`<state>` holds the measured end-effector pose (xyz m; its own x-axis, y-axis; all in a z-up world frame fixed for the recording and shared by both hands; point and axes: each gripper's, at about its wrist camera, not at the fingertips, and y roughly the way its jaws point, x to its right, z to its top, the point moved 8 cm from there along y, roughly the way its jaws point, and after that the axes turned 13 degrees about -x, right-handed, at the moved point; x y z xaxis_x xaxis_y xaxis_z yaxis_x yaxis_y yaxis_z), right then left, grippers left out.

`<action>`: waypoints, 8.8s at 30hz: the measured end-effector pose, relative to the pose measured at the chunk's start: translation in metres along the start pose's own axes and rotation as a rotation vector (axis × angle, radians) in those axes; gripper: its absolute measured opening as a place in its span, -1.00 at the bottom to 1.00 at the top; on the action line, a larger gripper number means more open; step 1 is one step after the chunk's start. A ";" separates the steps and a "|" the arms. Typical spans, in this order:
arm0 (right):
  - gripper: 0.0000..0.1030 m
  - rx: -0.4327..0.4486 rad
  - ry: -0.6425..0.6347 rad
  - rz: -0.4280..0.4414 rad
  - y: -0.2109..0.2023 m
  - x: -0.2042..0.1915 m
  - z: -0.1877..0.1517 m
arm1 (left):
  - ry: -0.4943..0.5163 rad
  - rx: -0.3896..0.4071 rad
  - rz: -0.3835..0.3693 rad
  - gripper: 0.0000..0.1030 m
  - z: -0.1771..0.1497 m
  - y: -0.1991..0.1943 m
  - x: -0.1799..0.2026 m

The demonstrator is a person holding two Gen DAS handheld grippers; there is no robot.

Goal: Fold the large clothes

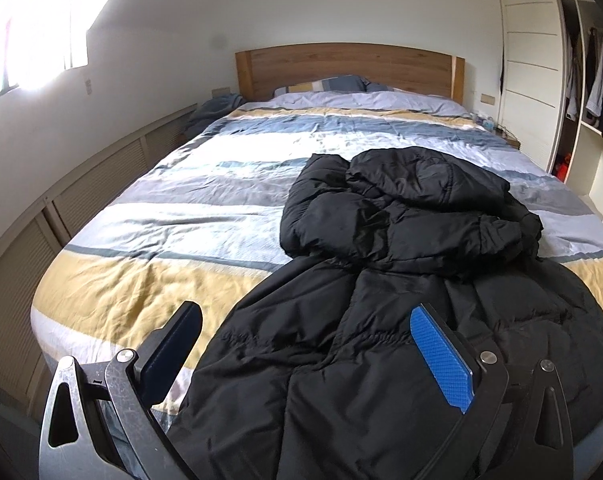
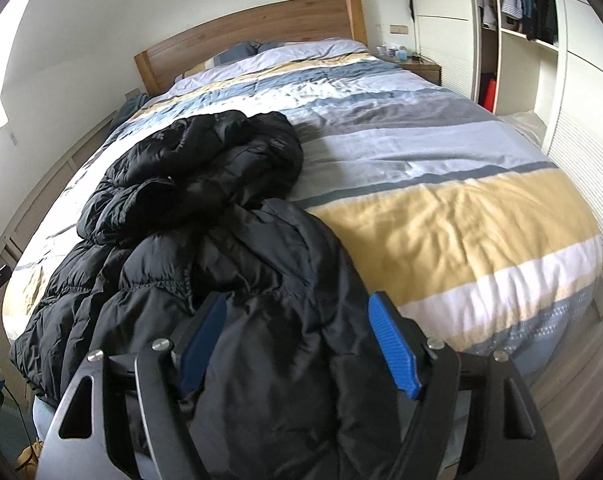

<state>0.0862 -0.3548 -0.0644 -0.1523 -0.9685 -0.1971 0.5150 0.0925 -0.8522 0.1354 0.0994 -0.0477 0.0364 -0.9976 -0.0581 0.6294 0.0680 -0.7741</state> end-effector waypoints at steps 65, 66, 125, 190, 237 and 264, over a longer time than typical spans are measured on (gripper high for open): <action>0.54 -0.334 0.215 0.336 0.092 0.055 -0.085 | -0.361 -0.395 -0.549 0.99 -0.126 0.113 -0.110; 0.54 -0.338 0.217 0.358 0.092 0.053 -0.086 | -0.359 -0.397 -0.578 0.99 -0.128 0.112 -0.108; -0.63 0.165 0.268 0.788 -0.013 0.020 0.133 | -0.304 -0.064 -0.958 -0.63 0.128 0.009 -0.054; 0.39 0.114 0.267 0.380 0.128 -0.059 0.399 | -0.346 -0.149 -0.414 0.54 0.339 0.210 -0.051; 0.40 -0.175 0.120 0.092 0.354 -0.077 0.451 | -0.103 -0.460 -0.119 0.91 0.382 0.436 0.063; 0.40 -0.173 0.037 -0.034 0.267 -0.072 0.362 | -0.221 -0.400 -0.094 0.83 0.289 0.341 -0.045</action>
<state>0.5400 -0.3438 -0.1026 -0.2001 -0.9628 -0.1816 0.3569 0.1009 -0.9287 0.5724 0.1651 -0.1265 0.1853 -0.9746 0.1261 0.2911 -0.0681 -0.9543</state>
